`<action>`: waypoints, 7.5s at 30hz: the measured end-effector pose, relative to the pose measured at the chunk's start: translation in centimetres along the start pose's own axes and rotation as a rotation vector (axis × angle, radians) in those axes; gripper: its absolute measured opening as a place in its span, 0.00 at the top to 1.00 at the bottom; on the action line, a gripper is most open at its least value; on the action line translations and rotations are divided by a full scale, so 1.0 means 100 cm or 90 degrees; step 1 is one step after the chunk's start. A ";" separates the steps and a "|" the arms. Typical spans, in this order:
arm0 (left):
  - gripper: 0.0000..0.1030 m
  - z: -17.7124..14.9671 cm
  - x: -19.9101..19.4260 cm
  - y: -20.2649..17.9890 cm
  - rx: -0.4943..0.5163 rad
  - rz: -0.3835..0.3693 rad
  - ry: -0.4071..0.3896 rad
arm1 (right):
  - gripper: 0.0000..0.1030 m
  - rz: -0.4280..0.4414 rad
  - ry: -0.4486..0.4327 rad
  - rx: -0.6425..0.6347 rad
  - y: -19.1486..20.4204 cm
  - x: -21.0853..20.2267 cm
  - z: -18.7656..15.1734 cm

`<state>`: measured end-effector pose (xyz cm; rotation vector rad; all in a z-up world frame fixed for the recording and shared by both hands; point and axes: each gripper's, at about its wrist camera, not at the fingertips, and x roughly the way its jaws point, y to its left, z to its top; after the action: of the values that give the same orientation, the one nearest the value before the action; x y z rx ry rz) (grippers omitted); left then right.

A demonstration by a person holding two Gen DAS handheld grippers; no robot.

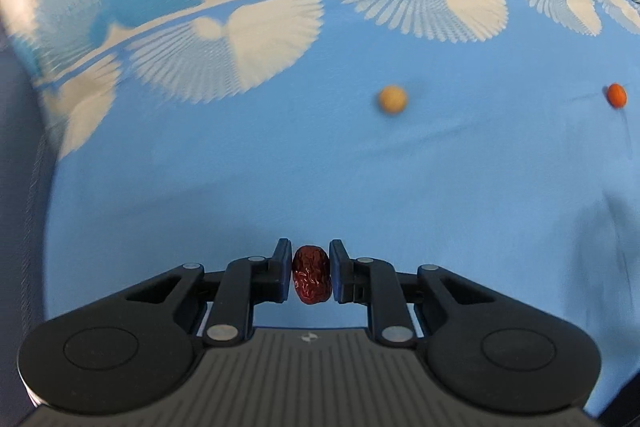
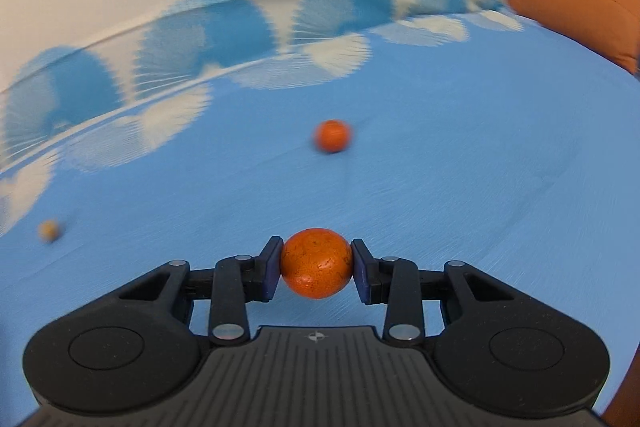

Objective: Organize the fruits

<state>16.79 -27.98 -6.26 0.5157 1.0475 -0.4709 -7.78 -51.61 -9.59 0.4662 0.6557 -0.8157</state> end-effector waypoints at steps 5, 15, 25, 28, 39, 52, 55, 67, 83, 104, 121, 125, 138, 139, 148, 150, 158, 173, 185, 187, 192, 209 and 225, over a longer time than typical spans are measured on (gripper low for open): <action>0.79 -0.049 -0.041 0.033 -0.036 0.009 0.008 | 0.63 0.115 0.031 -0.066 0.050 -0.057 -0.026; 0.79 -0.133 -0.105 0.091 -0.107 0.030 -0.009 | 0.63 0.266 0.049 -0.221 0.147 -0.153 -0.089; 0.79 -0.192 -0.140 0.128 -0.183 0.032 -0.011 | 0.63 0.352 0.063 -0.321 0.188 -0.217 -0.130; 0.79 -0.205 -0.144 0.135 -0.195 0.035 -0.011 | 0.63 0.360 0.068 -0.335 0.192 -0.227 -0.139; 0.79 -0.231 -0.154 0.147 -0.221 0.031 -0.016 | 0.63 0.368 0.049 -0.365 0.202 -0.247 -0.145; 0.79 -0.233 -0.154 0.152 -0.233 0.025 -0.018 | 0.63 0.364 0.051 -0.385 0.207 -0.250 -0.147; 0.79 -0.232 -0.153 0.153 -0.236 0.025 -0.016 | 0.63 0.363 0.055 -0.389 0.208 -0.248 -0.147; 0.79 -0.228 -0.145 0.155 -0.240 0.018 -0.006 | 0.63 0.359 0.072 -0.392 0.213 -0.240 -0.148; 0.79 -0.200 -0.125 0.168 -0.242 0.015 -0.004 | 0.63 0.362 0.088 -0.387 0.236 -0.213 -0.143; 0.79 -0.147 -0.056 0.172 -0.221 0.006 0.012 | 0.63 0.362 0.104 -0.419 0.300 -0.135 -0.137; 0.22 -0.132 -0.029 0.173 -0.180 0.027 -0.019 | 0.37 0.375 0.139 -0.446 0.334 -0.097 -0.144; 0.00 -0.140 -0.054 0.174 -0.163 0.072 -0.091 | 0.06 0.357 0.103 -0.453 0.329 -0.114 -0.137; 0.00 -0.231 -0.107 0.166 -0.210 0.093 0.003 | 0.02 0.320 0.158 -0.408 0.264 -0.198 -0.154; 0.00 -0.235 -0.110 0.164 -0.213 0.100 0.005 | 0.02 0.321 0.153 -0.416 0.261 -0.203 -0.156; 0.00 -0.250 -0.151 0.141 -0.192 0.104 -0.042 | 0.01 0.305 0.074 -0.405 0.235 -0.242 -0.149; 0.00 -0.252 -0.159 0.137 -0.187 0.104 -0.053 | 0.01 0.308 0.063 -0.409 0.232 -0.248 -0.149; 0.00 -0.256 -0.177 0.126 -0.170 0.109 -0.081 | 0.01 0.315 0.037 -0.411 0.225 -0.264 -0.148; 0.00 -0.257 -0.183 0.124 -0.167 0.112 -0.090 | 0.01 0.315 0.025 -0.411 0.221 -0.270 -0.147; 0.00 -0.259 -0.180 0.125 -0.168 0.109 -0.088 | 0.01 0.314 0.030 -0.411 0.220 -0.268 -0.150; 0.00 -0.259 -0.180 0.125 -0.168 0.110 -0.088 | 0.01 0.314 0.031 -0.410 0.220 -0.267 -0.150; 0.00 -0.259 -0.179 0.124 -0.169 0.110 -0.084 | 0.01 0.314 0.031 -0.410 0.220 -0.267 -0.150; 0.00 -0.258 -0.172 0.121 -0.160 0.112 -0.071 | 0.01 0.315 0.043 -0.400 0.218 -0.261 -0.152; 0.00 -0.237 -0.161 0.110 -0.145 0.128 -0.049 | 0.01 0.318 0.079 -0.346 0.208 -0.234 -0.149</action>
<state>0.27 -3.02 0.59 0.3922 0.9494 -0.1886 -8.58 -17.98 -1.25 0.1673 0.7999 -0.1206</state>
